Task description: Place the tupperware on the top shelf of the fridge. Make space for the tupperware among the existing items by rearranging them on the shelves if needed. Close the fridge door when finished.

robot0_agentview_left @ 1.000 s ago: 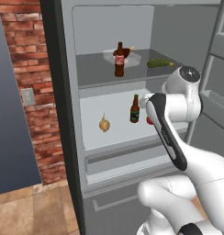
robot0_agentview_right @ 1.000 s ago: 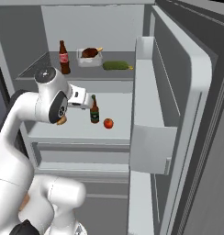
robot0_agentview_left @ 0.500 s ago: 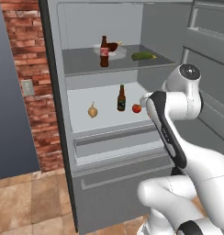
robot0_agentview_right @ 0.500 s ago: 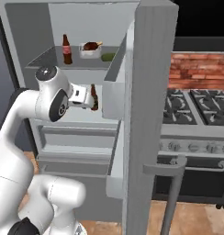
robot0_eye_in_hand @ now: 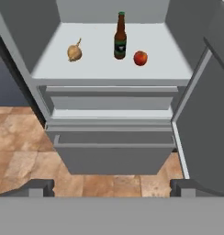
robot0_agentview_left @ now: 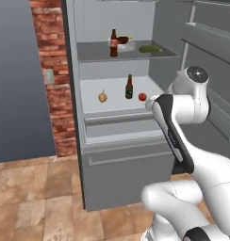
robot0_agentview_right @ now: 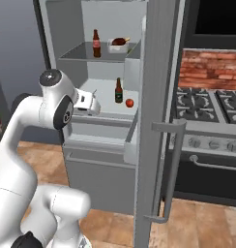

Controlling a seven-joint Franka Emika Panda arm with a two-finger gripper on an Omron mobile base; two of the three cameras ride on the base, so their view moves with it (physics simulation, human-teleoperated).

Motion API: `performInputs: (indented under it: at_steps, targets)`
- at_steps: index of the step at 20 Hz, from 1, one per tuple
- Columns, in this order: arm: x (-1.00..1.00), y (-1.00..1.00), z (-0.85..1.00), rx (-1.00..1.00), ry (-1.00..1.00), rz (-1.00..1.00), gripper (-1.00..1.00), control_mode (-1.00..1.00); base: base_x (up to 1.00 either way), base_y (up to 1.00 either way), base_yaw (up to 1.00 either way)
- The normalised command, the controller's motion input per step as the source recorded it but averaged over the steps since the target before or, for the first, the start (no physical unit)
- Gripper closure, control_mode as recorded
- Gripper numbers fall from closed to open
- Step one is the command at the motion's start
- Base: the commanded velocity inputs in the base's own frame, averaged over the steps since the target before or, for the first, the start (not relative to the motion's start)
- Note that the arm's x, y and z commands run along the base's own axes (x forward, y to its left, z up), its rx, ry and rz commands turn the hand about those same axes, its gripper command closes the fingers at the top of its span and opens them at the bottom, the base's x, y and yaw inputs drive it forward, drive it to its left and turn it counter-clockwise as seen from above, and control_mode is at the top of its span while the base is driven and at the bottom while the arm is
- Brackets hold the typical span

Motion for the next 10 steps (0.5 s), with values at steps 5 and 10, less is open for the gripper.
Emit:
performInputs:
  at_steps: [5, 10]
  targets:
    - [0.00, 0.00, 0.00, 0.00, 0.00, 0.00, -1.00, 1.00, -0.57, -0.05, 0.17]
    - [0.00, 0.00, 0.00, 0.00, 0.00, 0.00, -1.00, 1.00, -0.45, -0.02, 0.05]
